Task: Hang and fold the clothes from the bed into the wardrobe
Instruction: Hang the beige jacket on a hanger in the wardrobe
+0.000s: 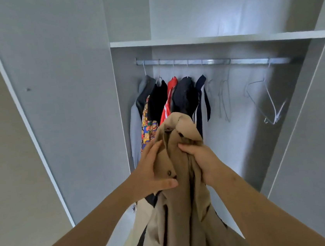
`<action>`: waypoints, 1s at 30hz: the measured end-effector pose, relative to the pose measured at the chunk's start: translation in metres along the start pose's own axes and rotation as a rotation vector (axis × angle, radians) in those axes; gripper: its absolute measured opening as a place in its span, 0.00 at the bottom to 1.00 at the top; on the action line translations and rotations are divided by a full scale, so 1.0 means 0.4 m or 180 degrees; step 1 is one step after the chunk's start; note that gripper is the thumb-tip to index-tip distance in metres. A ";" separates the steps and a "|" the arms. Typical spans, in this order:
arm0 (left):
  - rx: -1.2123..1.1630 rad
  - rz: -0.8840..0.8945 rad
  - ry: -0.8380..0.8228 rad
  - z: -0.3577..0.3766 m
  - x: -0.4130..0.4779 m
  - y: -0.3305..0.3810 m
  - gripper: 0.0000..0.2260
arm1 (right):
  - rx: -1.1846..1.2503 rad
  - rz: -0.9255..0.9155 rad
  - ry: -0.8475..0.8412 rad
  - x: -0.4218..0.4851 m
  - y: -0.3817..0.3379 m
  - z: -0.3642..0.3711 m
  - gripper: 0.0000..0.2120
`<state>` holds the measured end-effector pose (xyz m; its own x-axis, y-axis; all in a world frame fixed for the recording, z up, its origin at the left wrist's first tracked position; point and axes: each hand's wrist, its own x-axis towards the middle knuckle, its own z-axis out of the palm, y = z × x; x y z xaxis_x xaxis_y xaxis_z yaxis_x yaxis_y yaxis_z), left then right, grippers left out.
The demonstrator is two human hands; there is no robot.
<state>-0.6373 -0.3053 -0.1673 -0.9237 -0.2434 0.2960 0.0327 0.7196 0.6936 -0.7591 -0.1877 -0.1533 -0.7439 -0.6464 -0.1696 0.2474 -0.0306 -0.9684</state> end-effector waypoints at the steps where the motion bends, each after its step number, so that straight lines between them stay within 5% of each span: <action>1: 0.0095 -0.0048 -0.0110 -0.011 0.020 -0.017 0.59 | -0.0042 -0.0015 0.0011 0.035 -0.007 0.008 0.11; 4: -0.0074 -0.0192 -0.0293 -0.036 0.094 -0.096 0.47 | -0.0014 -0.0089 0.0026 0.130 -0.032 0.035 0.10; 7: -0.0592 -0.0581 0.0186 -0.062 0.171 -0.186 0.27 | -0.0008 -0.0098 0.0100 0.208 -0.053 0.049 0.10; 13: -0.1640 -0.1153 0.0666 -0.100 0.376 -0.314 0.32 | 0.0095 -0.0192 -0.0004 0.320 -0.127 0.040 0.10; 16: -0.1513 -0.1403 0.0483 -0.103 0.470 -0.337 0.11 | 0.0177 -0.0258 0.0156 0.360 -0.145 0.006 0.12; 26: -0.2223 -0.1208 0.0439 -0.146 0.712 -0.266 0.11 | 0.0132 -0.0415 0.0990 0.510 -0.137 -0.128 0.07; 30: -0.3433 -0.1699 0.0591 -0.140 0.789 -0.239 0.10 | -0.0350 -0.0395 0.0943 0.591 -0.131 -0.164 0.11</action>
<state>-0.9107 -0.4875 -0.1035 -0.8523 -0.4964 -0.1651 0.0475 -0.3878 0.9205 -0.9885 -0.2889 -0.1544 -0.9162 -0.3929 -0.0792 0.0871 -0.0022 -0.9962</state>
